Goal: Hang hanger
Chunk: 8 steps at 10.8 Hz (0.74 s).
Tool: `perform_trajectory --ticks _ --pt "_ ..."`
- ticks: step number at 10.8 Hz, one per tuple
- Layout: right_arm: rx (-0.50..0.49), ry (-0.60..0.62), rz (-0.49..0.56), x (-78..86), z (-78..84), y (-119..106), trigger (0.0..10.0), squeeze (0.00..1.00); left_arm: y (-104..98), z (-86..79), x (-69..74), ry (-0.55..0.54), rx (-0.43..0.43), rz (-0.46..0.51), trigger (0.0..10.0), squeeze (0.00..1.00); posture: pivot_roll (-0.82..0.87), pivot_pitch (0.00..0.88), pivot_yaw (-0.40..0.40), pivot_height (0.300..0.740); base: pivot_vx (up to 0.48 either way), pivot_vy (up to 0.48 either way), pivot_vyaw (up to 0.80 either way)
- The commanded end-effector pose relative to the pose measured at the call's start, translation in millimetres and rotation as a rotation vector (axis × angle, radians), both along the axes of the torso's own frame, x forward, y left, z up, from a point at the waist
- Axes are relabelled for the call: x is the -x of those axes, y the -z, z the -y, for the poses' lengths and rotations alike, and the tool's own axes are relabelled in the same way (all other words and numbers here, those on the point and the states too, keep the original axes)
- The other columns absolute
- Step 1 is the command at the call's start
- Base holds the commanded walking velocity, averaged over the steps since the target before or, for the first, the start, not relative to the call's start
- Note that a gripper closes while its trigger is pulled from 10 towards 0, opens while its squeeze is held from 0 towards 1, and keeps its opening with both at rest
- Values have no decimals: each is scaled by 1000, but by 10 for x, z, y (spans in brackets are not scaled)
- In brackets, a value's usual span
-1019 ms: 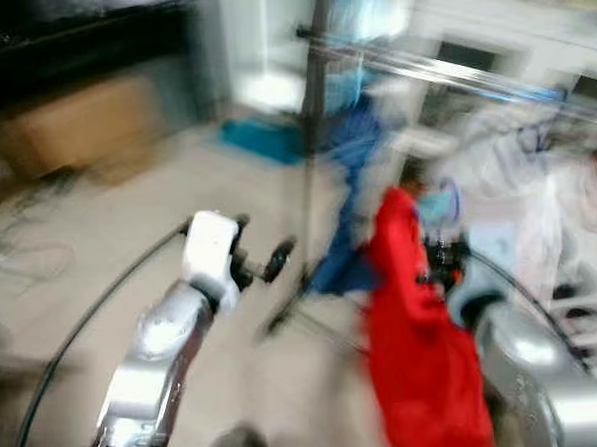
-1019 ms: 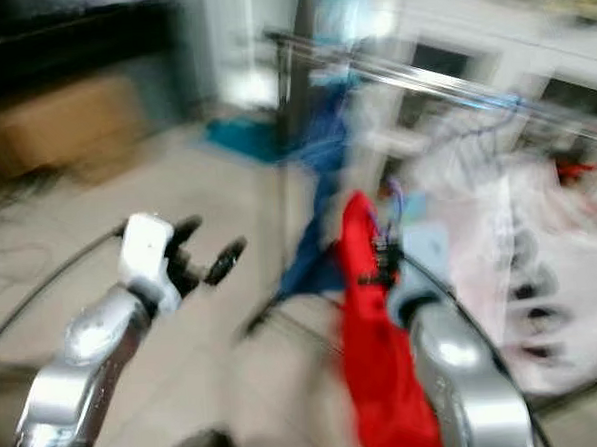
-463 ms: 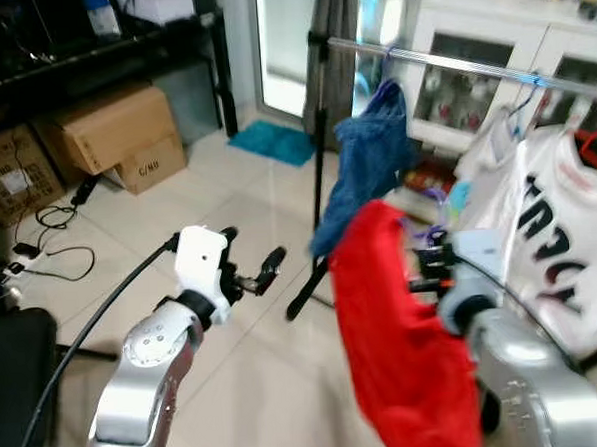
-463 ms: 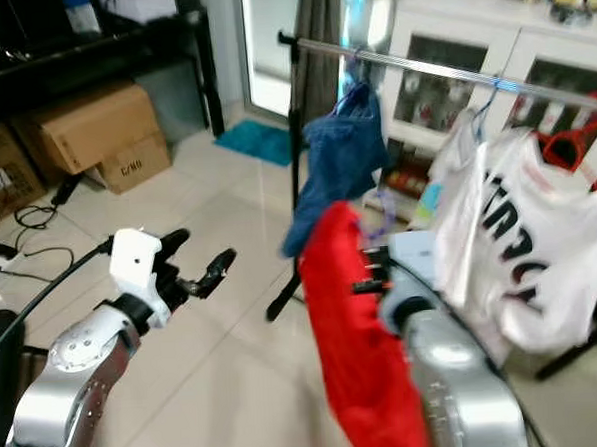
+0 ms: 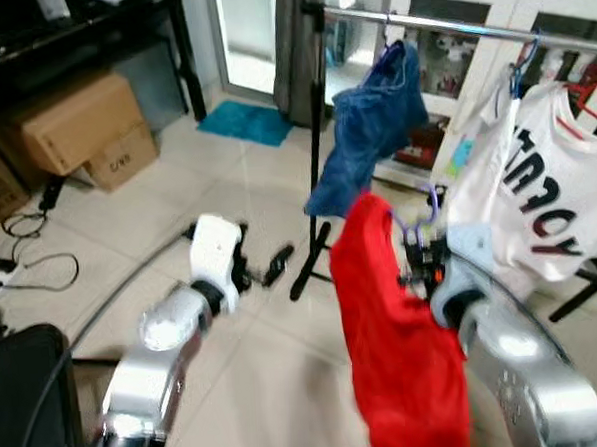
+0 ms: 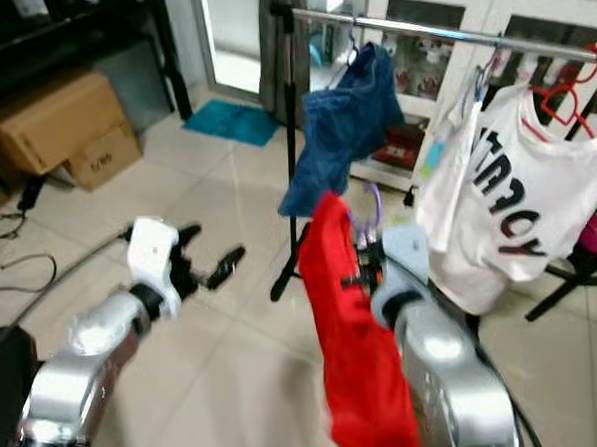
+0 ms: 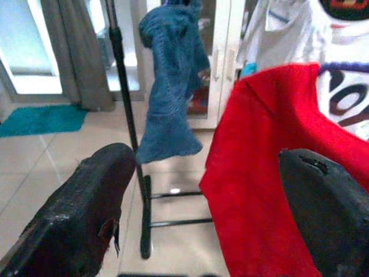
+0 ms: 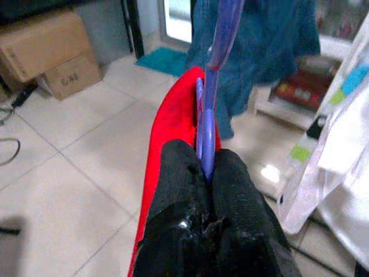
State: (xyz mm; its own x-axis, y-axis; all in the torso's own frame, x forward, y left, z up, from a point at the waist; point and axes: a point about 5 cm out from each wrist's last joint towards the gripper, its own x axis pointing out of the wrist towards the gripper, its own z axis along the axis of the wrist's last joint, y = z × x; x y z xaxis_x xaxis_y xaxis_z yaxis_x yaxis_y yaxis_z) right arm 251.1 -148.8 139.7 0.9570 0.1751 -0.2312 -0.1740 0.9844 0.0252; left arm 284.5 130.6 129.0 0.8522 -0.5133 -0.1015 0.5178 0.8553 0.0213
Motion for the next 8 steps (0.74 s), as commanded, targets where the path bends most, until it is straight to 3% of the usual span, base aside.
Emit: perform_trajectory --ticks 1,3,5,6,7,8 --pt "1 -27 82 -5 6 -158 0 0 -79 50 -48 23 46 21 10000 1000 -199 0 31 740 0 0 0" --pt "-69 -102 146 -66 -16 -298 0 0 -140 187 -298 59 -12 36 10000 1000 -169 0 -14 740 0 0 0" --pt "-98 -192 175 -86 -143 -378 0 0 -150 350 -423 124 57 -6 10000 1000 -197 0 6 740 0 0 0" --pt "-100 -219 184 -47 -184 -397 0 0 -162 527 -475 191 117 -23 10000 90 -229 0 48 740 0 0 0" --pt "-99 -227 188 -34 -208 -403 0 0 -168 618 -503 226 126 -25 10000 0 -244 0 63 740 0 0 0" --pt "-93 -245 199 -30 -240 -429 0 0 -224 749 -538 287 128 -6 10000 0 -237 0 65 740 0 0 0"
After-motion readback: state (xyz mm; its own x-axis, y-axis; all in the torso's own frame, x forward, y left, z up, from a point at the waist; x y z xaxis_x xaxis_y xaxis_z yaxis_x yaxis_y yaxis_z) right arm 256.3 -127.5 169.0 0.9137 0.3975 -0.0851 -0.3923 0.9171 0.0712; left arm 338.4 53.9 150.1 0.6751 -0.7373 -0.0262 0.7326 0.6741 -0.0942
